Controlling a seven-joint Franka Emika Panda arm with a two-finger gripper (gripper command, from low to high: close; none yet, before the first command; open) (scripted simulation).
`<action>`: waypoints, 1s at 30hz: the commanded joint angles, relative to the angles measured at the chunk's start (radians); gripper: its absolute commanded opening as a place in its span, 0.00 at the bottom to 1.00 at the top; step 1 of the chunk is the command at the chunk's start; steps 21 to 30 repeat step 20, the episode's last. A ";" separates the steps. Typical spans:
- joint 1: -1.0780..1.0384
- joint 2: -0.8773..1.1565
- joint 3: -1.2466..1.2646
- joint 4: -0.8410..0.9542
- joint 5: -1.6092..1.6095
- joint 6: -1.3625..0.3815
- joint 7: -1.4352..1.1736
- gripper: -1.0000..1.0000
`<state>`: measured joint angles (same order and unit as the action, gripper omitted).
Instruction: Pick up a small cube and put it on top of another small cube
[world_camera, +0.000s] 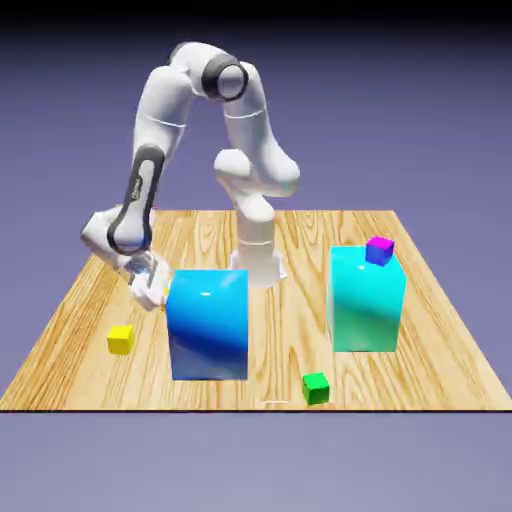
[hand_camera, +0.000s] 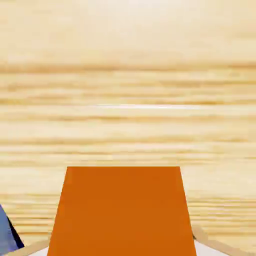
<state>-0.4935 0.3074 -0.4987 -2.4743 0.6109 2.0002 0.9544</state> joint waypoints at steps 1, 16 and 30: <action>0.027 0.024 -0.036 0.035 0.034 -0.027 0.020 0.00; 0.284 0.335 -0.286 0.322 0.492 -0.189 0.133 1.00; 0.277 0.247 -0.372 0.358 0.374 -0.271 0.194 1.00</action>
